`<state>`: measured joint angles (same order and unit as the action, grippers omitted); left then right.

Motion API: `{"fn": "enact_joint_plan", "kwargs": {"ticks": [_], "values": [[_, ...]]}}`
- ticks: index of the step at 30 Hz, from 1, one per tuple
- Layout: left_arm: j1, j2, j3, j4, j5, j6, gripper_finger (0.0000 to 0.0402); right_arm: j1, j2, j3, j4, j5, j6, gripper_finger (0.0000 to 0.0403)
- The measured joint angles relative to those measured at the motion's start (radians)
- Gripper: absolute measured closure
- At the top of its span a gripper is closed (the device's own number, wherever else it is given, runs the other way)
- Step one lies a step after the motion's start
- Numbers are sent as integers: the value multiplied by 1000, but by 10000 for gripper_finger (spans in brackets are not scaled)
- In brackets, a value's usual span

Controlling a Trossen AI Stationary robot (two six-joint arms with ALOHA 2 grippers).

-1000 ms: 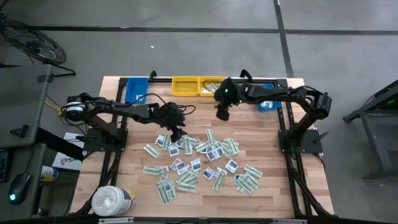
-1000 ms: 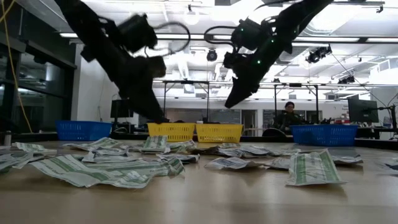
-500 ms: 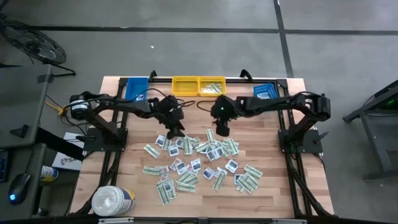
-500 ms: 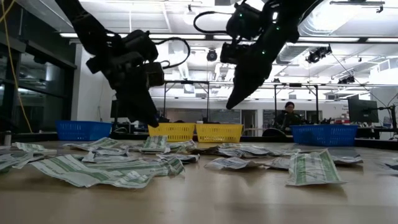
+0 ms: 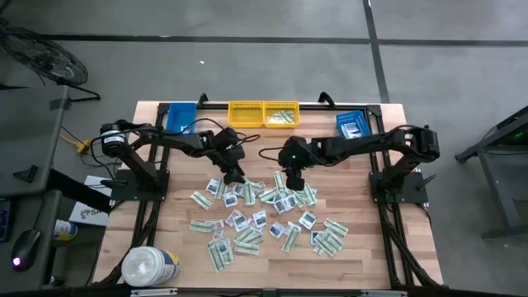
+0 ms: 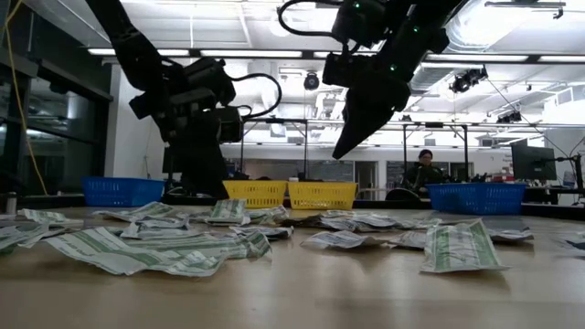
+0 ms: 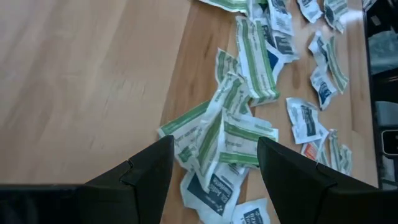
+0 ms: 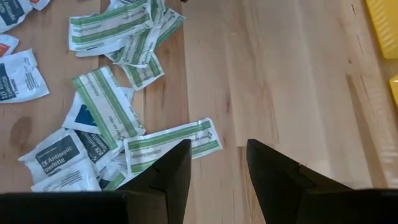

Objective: Pick & Place First Aid Supplies
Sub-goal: Put the green bandage pack into the right yellow bin

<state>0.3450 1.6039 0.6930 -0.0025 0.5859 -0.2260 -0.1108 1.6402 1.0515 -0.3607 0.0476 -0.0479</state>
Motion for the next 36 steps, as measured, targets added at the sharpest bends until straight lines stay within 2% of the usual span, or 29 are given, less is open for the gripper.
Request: {"fn": "enact_joint_plan", "kwargs": {"ticks": [10, 21, 27, 30, 36], "values": [[-65, 0, 0, 2, -71, -15, 170, 3, 0, 0, -2, 14, 0, 253], [-66, 0, 0, 1, -75, -41, 170, 3, 0, 0, -2, 14, 0, 254], [-64, 1, 11, -1, -152, -21, 170, 3, 0, 0, -2, 13, 0, 254], [-64, 1, 35, 0, -149, -8, 170, 3, 0, 0, -3, 13, 0, 254], [-64, 1, 72, -47, -66, -7, 170, 3, 0, 0, -17, 13, 0, 254]]}}
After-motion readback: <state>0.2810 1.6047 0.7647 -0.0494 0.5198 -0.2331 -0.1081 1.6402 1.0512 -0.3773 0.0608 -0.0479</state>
